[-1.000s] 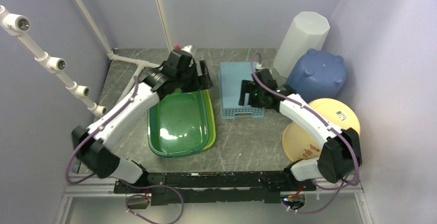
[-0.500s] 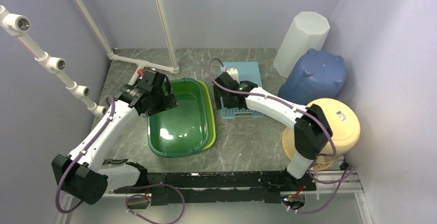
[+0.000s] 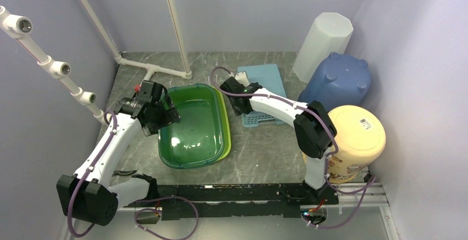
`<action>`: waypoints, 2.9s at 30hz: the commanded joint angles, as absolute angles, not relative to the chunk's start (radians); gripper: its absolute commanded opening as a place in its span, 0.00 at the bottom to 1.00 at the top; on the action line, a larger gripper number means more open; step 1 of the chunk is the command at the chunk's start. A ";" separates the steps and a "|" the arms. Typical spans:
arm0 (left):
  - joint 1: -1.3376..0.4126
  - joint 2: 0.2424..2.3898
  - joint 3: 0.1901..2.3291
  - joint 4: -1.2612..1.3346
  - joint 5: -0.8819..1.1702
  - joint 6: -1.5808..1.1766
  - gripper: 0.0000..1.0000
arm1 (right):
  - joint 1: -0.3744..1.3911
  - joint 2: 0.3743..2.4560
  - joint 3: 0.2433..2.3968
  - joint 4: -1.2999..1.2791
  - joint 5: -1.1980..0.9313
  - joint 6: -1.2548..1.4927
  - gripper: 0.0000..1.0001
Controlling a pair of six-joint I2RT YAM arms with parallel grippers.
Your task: Turn the large container upside down
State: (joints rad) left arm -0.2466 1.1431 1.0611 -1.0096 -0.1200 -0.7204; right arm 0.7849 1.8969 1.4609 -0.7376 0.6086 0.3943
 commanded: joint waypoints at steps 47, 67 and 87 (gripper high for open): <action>-0.236 1.061 0.958 -0.983 -0.083 -0.765 0.92 | 0.515 1.608 1.210 -0.541 0.113 0.500 0.88; -0.236 1.055 0.899 -0.979 -0.080 -0.794 0.94 | 0.492 1.824 1.411 -0.523 0.130 0.375 0.90; -0.236 1.080 0.875 -0.939 -0.051 -0.787 0.87 | 0.670 1.551 1.172 -0.264 -0.372 0.662 0.75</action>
State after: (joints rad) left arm -0.2390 1.0790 0.8864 -0.9646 -0.0746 -0.7799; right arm 0.6231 1.5372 1.1873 -0.3290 -0.3115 0.5915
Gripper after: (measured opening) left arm 0.878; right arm 0.762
